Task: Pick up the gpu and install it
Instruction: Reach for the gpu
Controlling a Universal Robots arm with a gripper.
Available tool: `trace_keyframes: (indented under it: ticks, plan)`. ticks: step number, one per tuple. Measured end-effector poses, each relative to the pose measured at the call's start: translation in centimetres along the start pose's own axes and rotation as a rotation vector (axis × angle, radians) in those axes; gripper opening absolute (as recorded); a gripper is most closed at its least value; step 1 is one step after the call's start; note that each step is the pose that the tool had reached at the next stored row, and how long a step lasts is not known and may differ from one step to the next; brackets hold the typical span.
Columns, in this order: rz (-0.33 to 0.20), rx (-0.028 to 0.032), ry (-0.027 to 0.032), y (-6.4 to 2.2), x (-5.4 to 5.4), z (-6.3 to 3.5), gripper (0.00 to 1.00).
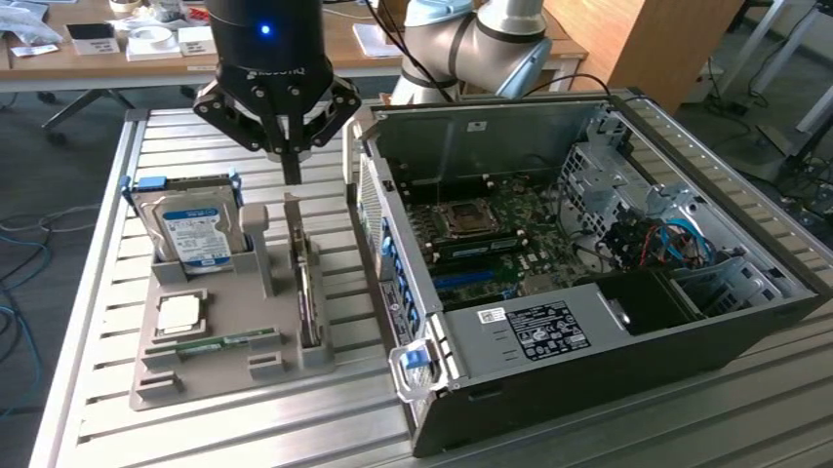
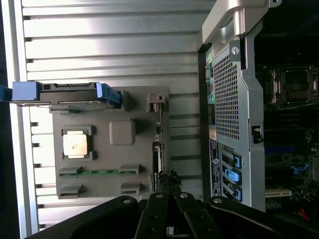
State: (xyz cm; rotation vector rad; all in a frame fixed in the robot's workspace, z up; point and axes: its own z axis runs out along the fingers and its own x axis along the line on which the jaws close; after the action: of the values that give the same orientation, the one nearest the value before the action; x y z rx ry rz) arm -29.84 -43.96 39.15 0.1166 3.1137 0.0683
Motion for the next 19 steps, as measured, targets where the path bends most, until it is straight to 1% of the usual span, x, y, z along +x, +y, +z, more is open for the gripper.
trace_keyframes:
  ticks: [6,11,14,19]
  plan:
    - [0.000,0.0000,0.0000,-0.29,0.4,-0.02,0.11]
    - [0.000,0.0000,0.0000,-0.58,1.0,0.01,0.11]
    - [0.000,-0.0001,0.0001,-1.08,1.2,0.01,0.11]
    - [0.000,-0.0001,0.0000,-2.33,1.3,0.01,0.11]
